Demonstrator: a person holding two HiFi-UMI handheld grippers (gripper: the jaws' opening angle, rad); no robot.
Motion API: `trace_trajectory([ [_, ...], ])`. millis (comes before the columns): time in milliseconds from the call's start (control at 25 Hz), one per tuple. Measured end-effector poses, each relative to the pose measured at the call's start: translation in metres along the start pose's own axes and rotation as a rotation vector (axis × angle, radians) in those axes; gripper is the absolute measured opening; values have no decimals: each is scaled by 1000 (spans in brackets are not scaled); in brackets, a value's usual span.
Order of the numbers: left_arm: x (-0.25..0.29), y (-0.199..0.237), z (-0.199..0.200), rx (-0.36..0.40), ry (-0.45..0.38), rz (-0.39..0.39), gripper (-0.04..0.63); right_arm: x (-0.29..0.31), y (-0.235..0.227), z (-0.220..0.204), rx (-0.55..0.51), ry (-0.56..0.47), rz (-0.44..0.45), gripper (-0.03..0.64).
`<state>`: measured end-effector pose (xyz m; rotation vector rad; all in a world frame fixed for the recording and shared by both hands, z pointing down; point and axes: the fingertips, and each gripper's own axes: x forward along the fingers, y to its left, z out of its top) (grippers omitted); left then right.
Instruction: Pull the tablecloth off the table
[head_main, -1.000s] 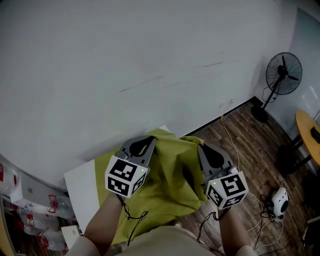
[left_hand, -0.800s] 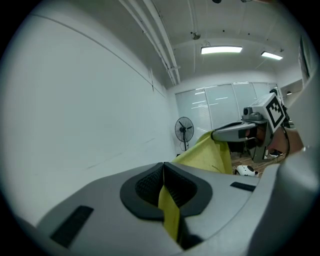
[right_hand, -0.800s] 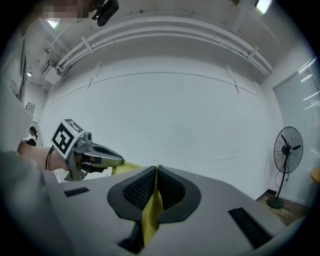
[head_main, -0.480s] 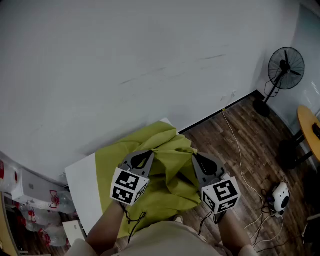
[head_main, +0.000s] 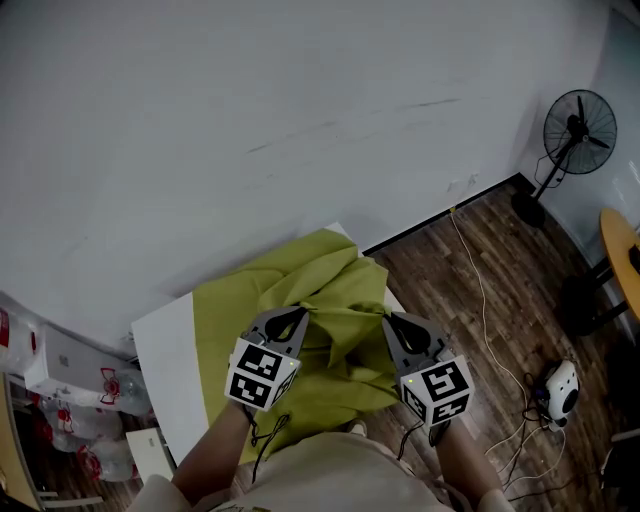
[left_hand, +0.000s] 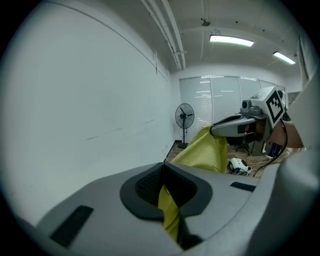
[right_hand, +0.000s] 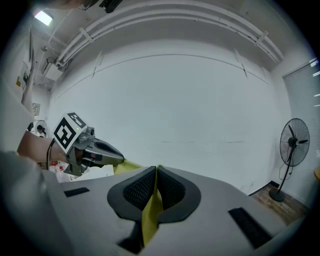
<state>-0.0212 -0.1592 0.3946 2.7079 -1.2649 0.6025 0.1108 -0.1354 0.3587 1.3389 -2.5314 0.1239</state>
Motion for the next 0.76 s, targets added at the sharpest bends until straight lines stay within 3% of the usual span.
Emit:
trace_trajectory([
  [760,-3,-5,5,15,-1,-1,20,-7,0,-1,-9,9,-8,32],
])
